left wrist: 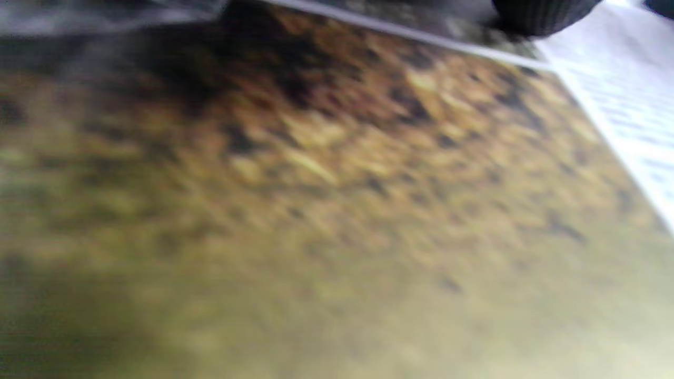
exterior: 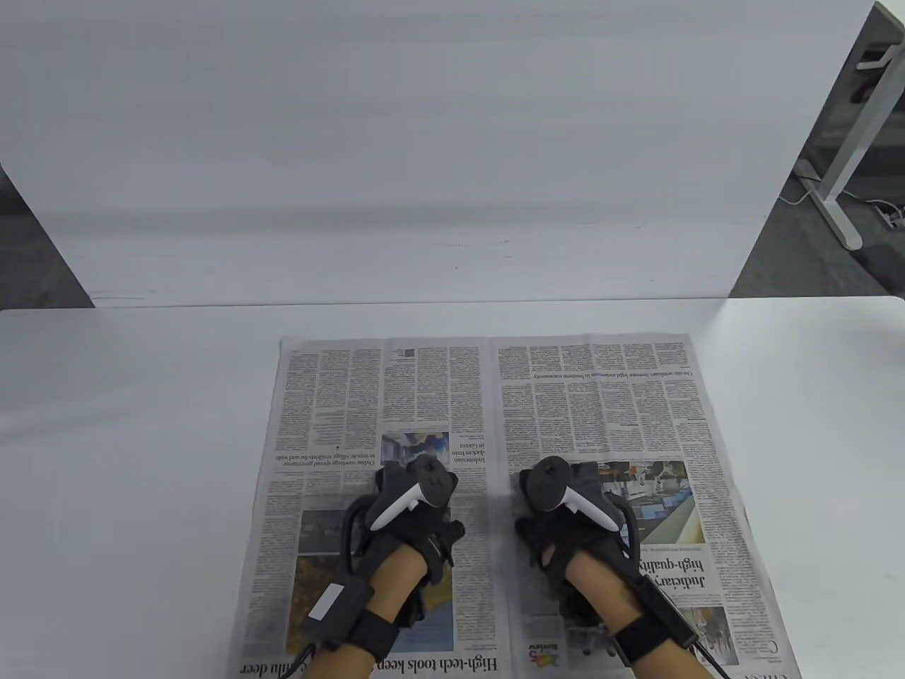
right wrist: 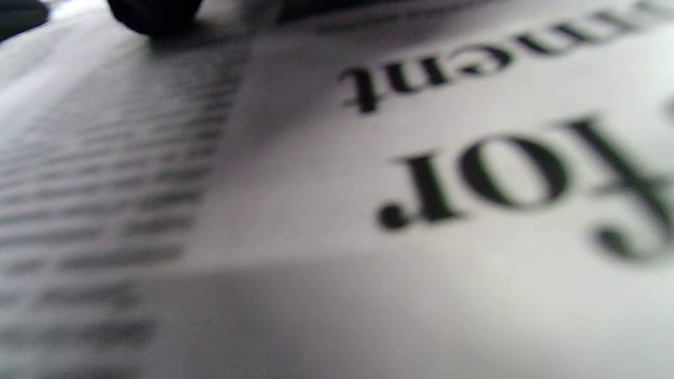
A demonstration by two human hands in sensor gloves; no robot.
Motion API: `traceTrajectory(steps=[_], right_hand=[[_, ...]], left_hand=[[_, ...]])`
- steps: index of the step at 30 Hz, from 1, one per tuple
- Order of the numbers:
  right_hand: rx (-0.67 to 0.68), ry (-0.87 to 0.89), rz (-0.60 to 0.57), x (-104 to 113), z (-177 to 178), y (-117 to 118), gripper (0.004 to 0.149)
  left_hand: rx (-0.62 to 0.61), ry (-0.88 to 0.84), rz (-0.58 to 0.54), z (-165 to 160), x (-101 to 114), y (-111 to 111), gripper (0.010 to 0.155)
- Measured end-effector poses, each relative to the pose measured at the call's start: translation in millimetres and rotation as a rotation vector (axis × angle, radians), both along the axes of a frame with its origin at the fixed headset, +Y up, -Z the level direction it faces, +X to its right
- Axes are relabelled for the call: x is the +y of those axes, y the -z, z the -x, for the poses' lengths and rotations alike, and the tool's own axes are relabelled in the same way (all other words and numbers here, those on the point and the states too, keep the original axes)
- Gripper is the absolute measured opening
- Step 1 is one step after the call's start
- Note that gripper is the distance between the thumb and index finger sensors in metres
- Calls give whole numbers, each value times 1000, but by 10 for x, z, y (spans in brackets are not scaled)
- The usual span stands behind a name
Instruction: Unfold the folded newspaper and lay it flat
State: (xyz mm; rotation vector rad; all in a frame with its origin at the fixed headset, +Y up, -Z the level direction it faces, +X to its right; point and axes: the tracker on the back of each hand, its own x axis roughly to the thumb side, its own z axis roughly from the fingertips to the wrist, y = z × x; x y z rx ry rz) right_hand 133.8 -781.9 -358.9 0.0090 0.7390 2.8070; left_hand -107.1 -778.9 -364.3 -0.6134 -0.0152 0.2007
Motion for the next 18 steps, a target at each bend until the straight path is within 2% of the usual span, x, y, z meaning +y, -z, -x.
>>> traceTrajectory(steps=[18], right_hand=[[-262,-4,-71,-32,-534,129,68]], left_hand=[[217,-39,-38,594,-24,126,73]])
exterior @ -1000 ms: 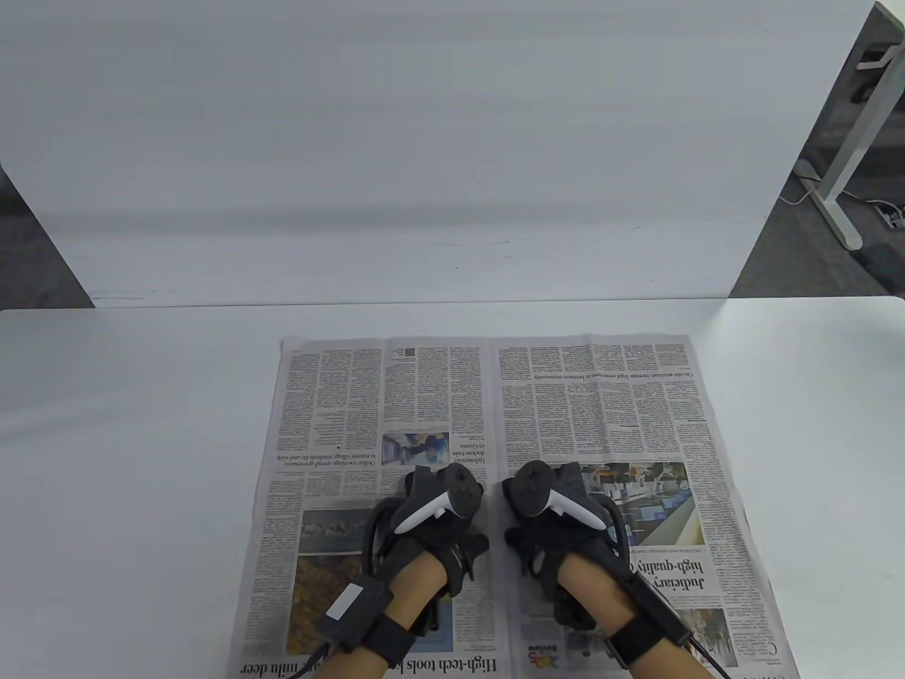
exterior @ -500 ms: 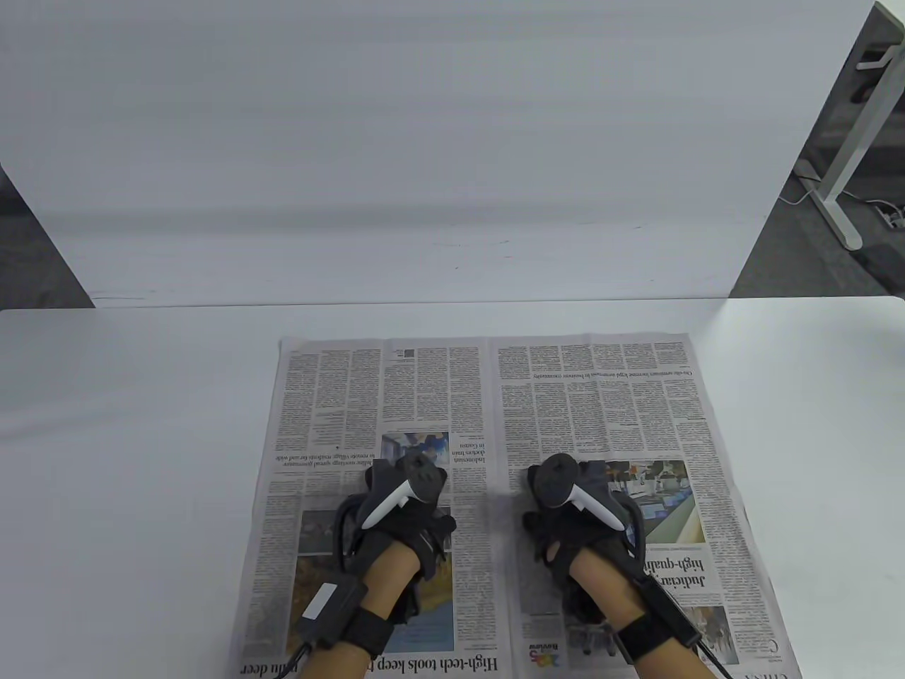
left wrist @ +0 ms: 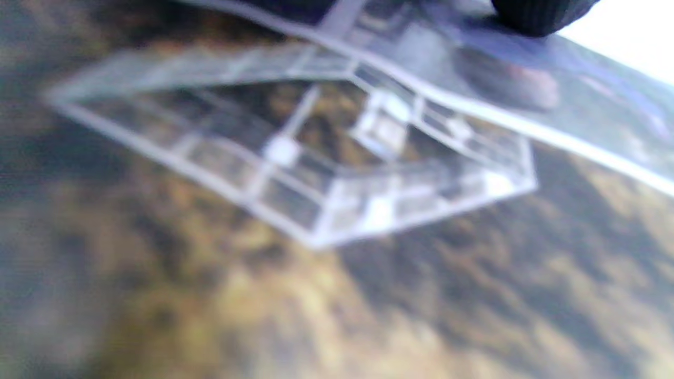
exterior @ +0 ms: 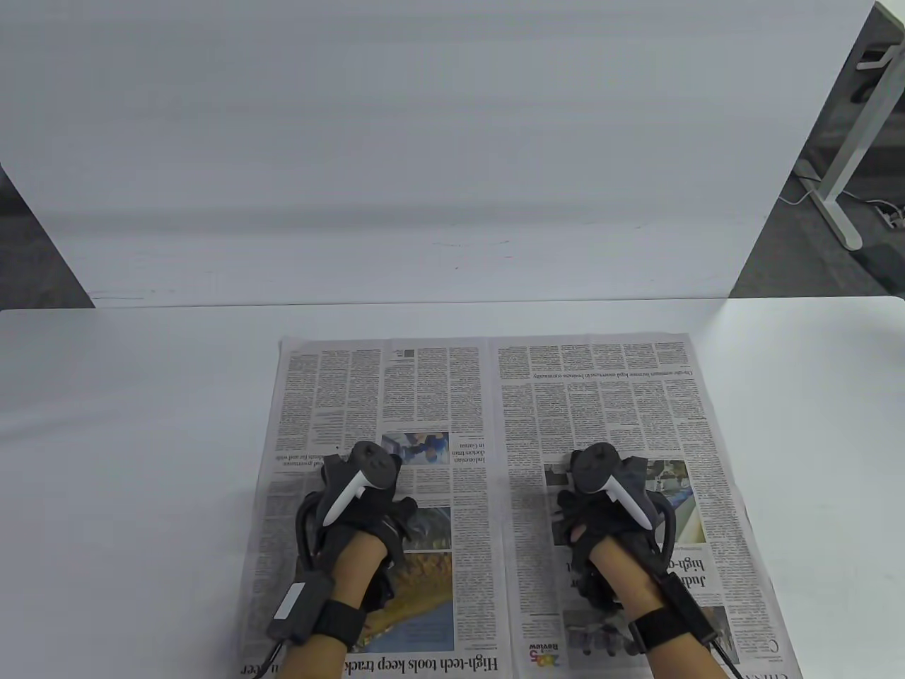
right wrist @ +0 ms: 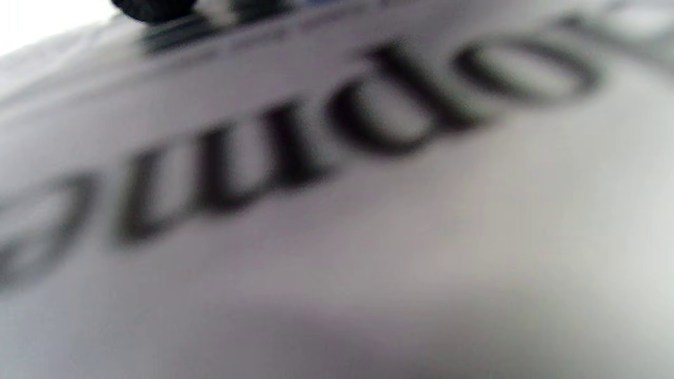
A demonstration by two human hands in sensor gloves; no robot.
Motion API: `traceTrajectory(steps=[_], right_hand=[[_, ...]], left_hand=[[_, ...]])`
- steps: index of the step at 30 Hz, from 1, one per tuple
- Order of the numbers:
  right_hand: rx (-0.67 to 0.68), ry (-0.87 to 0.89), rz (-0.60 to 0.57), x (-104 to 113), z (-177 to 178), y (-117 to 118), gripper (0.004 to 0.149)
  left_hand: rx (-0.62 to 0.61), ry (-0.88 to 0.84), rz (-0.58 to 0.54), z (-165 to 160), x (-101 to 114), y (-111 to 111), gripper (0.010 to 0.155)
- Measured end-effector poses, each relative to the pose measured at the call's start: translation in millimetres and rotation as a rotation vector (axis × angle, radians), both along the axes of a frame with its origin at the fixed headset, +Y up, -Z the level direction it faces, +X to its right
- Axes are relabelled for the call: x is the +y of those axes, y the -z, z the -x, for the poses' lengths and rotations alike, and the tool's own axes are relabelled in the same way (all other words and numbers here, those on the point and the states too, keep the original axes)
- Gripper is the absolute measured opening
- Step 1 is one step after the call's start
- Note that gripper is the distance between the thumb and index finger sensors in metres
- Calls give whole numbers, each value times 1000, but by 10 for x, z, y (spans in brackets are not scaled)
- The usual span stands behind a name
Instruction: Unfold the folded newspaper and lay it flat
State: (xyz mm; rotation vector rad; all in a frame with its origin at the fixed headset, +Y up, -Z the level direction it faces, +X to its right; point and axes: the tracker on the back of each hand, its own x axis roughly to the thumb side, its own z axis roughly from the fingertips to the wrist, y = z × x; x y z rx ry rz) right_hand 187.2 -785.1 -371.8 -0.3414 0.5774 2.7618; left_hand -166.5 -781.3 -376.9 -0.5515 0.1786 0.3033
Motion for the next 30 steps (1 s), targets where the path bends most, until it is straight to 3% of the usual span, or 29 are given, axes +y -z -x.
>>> traceTrajectory(steps=[14,30], right_hand=[[-194,22,4,-6,-677,74,68],[-264,41,4,-3,-892,86,67]], left_hand=[[147,-10,-11,394,-9,24,73],[285,-4,-27,691,-20,13,72]])
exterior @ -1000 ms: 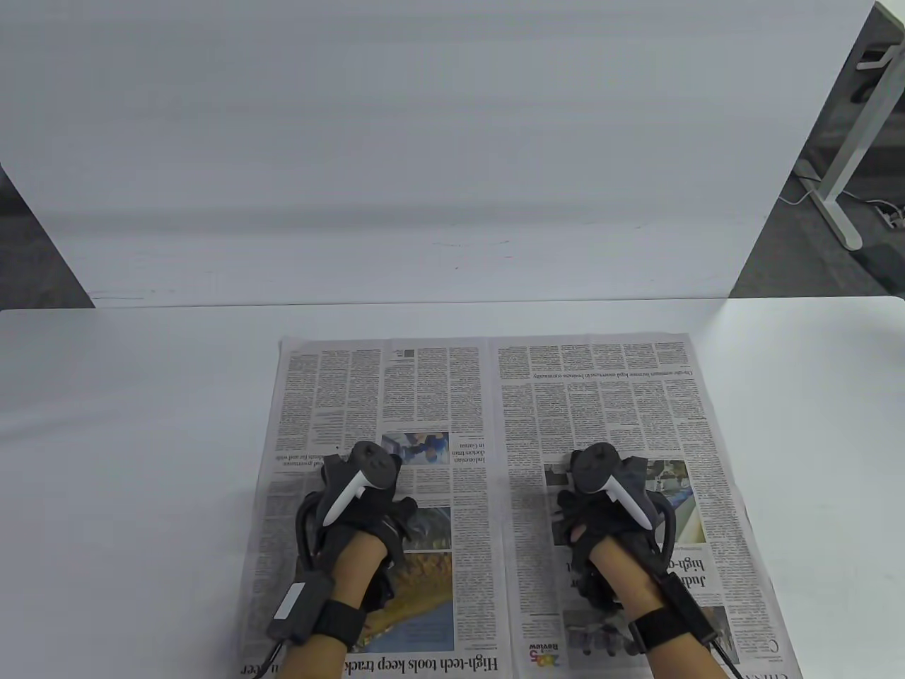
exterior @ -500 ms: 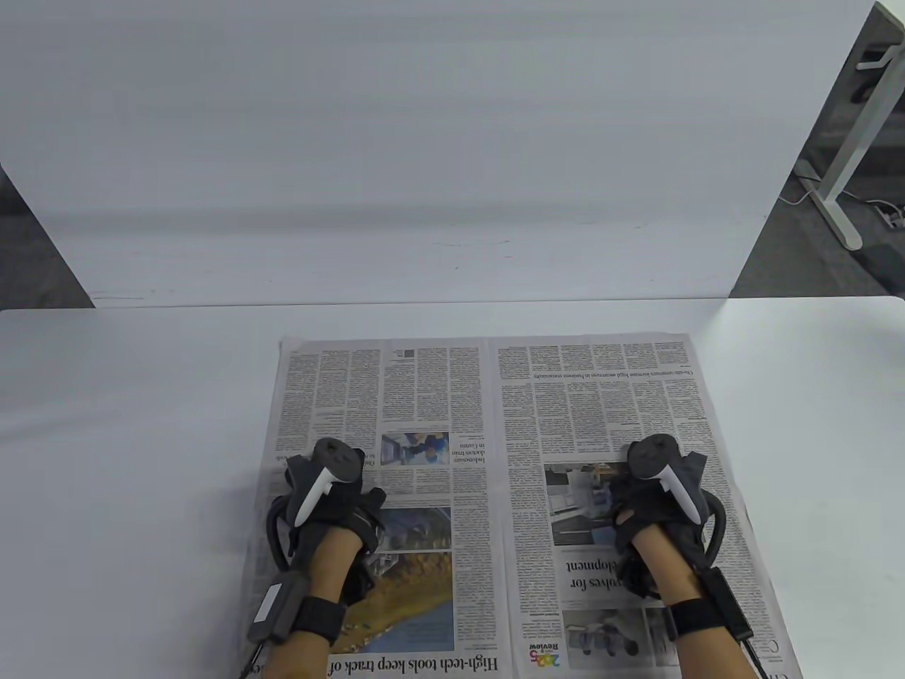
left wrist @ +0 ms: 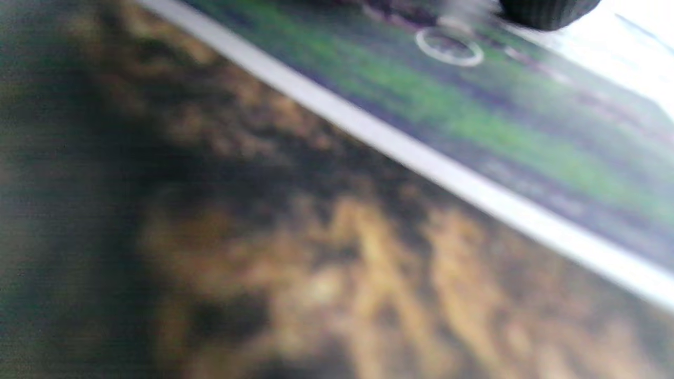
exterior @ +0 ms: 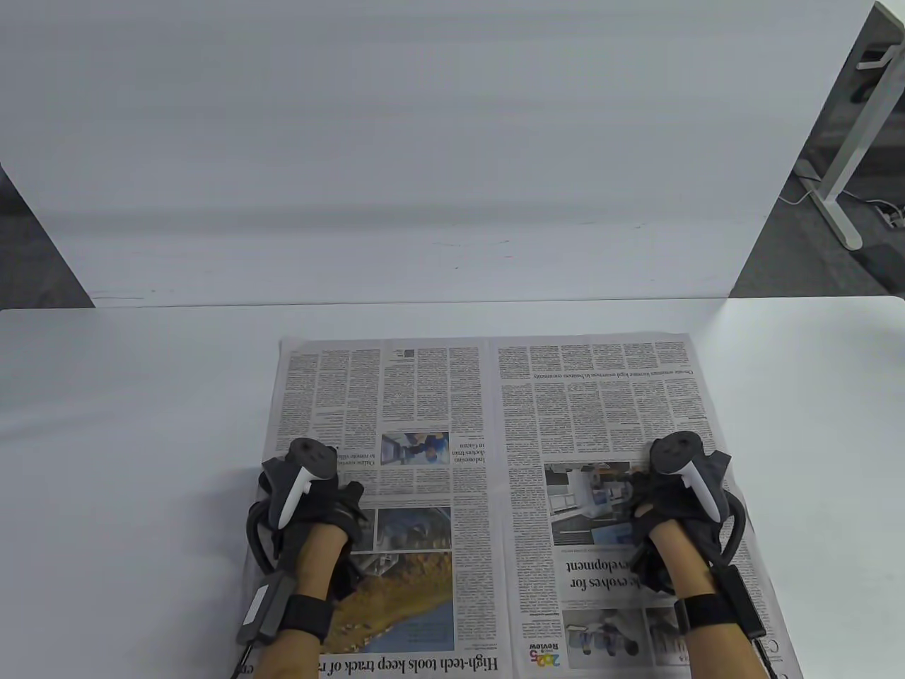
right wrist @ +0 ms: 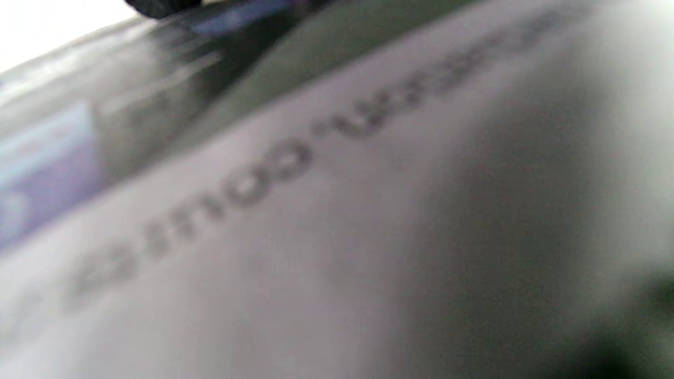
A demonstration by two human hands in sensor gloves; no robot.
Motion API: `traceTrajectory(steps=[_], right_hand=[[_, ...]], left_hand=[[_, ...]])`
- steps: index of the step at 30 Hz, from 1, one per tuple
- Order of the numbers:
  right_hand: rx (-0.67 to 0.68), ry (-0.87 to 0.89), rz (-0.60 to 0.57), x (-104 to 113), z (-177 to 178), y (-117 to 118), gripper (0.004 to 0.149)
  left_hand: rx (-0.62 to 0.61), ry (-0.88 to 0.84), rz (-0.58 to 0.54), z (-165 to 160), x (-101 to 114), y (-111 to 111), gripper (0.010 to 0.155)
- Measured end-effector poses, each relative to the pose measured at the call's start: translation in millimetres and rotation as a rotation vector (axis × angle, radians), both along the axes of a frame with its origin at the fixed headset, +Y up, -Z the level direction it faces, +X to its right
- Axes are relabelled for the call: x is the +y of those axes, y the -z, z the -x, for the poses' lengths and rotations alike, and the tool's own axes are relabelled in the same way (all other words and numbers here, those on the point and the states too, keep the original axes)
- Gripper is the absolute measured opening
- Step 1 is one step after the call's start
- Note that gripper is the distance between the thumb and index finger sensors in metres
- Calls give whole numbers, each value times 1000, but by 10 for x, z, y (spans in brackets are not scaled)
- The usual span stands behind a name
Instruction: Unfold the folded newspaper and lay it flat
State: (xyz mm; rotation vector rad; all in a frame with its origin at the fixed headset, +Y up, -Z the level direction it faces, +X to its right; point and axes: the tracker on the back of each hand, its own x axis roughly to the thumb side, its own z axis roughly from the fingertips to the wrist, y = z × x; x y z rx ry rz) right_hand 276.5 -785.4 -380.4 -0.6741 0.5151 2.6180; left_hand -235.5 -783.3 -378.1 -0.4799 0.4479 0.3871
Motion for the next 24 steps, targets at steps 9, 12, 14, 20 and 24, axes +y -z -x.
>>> traceTrajectory(steps=[9,12,14,20,24], right_hand=[[-25,11,2,-11,-137,-18,67],[-29,9,2,-6,-148,-19,67],[-31,11,3,-8,-158,-20,66],[-28,11,6,-7,-166,-21,66],[-21,-4,-11,15,-161,-8,66]], left_hand=[[41,0,-3,113,-6,-15,72],[50,15,-2,128,7,-22,73],[67,16,-5,157,4,-30,72],[71,15,-6,168,-6,-32,72],[69,26,-11,160,0,-17,72]])
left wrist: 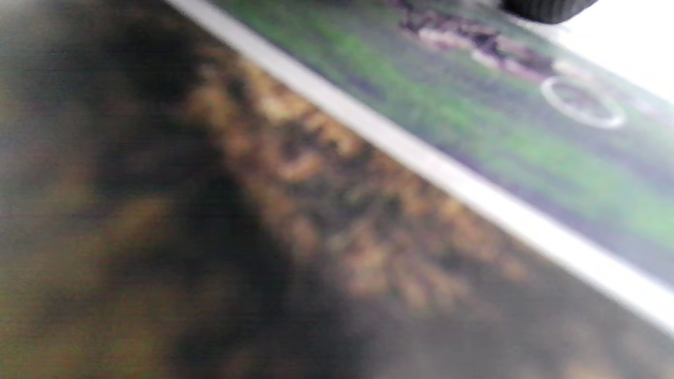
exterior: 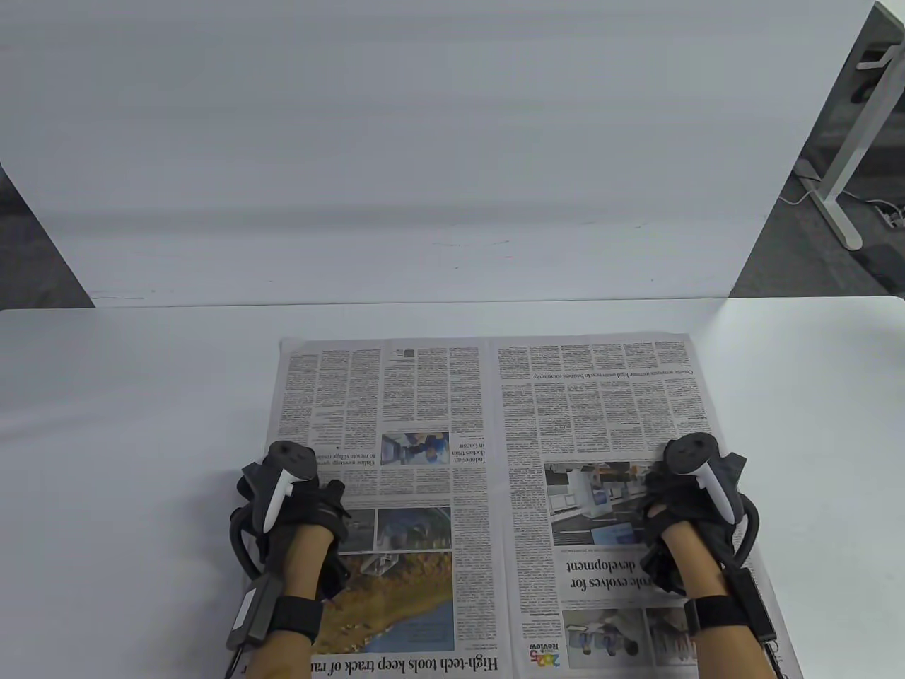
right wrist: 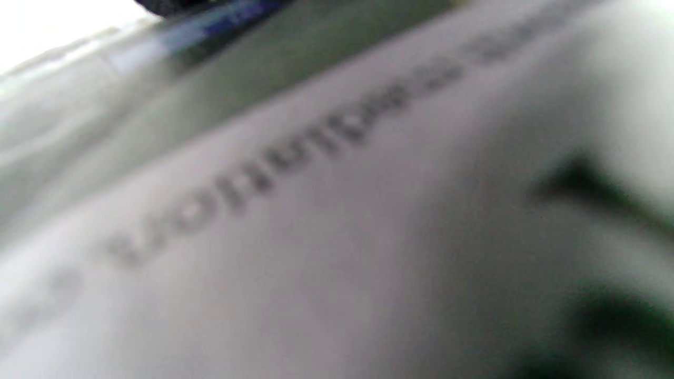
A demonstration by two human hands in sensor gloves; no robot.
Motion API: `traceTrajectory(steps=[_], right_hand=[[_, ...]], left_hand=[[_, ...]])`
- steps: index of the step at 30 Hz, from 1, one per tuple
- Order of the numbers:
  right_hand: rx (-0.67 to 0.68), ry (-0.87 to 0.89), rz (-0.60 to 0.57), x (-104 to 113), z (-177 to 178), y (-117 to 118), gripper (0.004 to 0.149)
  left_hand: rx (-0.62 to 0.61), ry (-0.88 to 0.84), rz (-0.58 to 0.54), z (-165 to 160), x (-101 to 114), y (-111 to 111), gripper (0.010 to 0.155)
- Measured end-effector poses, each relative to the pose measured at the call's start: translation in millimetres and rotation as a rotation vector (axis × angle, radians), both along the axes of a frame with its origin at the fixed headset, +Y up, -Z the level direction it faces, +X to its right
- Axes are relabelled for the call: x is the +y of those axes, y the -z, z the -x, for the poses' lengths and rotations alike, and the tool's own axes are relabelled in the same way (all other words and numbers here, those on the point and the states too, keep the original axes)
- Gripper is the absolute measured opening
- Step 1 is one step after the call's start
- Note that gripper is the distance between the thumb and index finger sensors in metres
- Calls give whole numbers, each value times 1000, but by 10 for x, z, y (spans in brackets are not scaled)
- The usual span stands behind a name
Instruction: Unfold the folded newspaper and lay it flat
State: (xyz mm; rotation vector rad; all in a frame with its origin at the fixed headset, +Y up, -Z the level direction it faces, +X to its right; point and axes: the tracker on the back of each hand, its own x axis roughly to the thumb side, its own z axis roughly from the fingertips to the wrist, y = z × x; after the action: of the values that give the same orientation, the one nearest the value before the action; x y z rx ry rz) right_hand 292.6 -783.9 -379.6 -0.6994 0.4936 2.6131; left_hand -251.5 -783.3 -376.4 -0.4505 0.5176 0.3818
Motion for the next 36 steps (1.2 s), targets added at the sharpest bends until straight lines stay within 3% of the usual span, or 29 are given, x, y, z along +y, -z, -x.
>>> traceTrajectory(steps=[4,8,12,14,17,21,27,36], right_hand=[[6,-26,-32,45,37,13,67],[90,-22,-54,213,243,-9,67],[202,-45,-96,361,601,-28,66],[259,-108,-126,395,767,-50,65],[333,-70,-83,439,985,-111,64],[401,-87,-43,512,1183,-180,63],[453,-118,73,457,1307,-230,61],[485,-158,53,321,1402,-230,68]], left_hand=[[-28,124,-25,-97,115,29,74],[-128,107,-131,-416,407,1,75],[-254,132,-132,-801,555,-52,75],[-313,175,-75,-961,539,-83,74],[-415,187,67,-1179,448,-139,72],[-465,207,165,-1326,381,-191,70],[-472,190,214,-1360,331,-210,67],[-445,133,145,-1260,212,-123,70]])
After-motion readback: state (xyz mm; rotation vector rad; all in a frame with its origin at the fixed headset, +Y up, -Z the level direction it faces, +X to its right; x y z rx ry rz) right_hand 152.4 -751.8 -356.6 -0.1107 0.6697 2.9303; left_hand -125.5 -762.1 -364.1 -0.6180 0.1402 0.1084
